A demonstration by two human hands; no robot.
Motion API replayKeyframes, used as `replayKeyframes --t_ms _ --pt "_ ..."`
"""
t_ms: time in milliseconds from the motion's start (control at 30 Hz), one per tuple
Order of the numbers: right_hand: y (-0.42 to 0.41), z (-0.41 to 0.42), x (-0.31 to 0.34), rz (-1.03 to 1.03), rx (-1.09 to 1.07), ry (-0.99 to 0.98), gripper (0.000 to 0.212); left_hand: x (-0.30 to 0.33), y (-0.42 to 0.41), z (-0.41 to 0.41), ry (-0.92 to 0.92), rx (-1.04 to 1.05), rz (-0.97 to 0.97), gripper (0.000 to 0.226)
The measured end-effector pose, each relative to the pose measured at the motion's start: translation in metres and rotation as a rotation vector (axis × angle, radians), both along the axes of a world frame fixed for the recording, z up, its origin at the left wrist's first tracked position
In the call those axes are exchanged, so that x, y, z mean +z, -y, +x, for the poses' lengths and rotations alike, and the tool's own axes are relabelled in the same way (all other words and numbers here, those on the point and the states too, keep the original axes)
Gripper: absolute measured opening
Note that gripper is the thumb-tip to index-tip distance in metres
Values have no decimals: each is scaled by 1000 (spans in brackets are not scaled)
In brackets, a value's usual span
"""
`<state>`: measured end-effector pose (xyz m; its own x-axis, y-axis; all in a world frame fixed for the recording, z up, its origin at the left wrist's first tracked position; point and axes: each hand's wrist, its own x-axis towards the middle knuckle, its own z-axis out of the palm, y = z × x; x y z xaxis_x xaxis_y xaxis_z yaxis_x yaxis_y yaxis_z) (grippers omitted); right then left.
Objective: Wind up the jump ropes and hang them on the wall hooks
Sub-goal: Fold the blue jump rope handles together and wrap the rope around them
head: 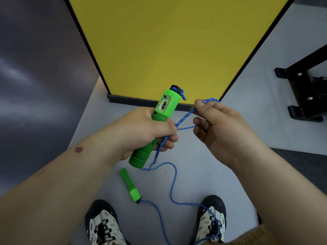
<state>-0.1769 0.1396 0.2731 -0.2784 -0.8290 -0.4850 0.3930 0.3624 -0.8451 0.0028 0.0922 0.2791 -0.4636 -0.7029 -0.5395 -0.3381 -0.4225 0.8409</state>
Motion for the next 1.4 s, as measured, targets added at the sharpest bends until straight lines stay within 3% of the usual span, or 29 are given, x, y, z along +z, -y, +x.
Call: replayKeyframes --t_ms 267,500,700,1033,1400 --pt "-7 10 -6 7 275 -93 7 2 -1 -1 4 1 -7 9" --pt "-2 4 -5 -38 57 -141 4 0 0 0 1 -8 -4 9" --pt "1 -5 0 -11 -83 7 5 0 -1 0 9 -4 -14 9" --pt "-6 11 -3 60 291 -40 9 1 -2 -1 19 -12 -22 7" --pt "0 0 -1 -26 -21 -62 5 0 0 1 8 -20 -38 9"
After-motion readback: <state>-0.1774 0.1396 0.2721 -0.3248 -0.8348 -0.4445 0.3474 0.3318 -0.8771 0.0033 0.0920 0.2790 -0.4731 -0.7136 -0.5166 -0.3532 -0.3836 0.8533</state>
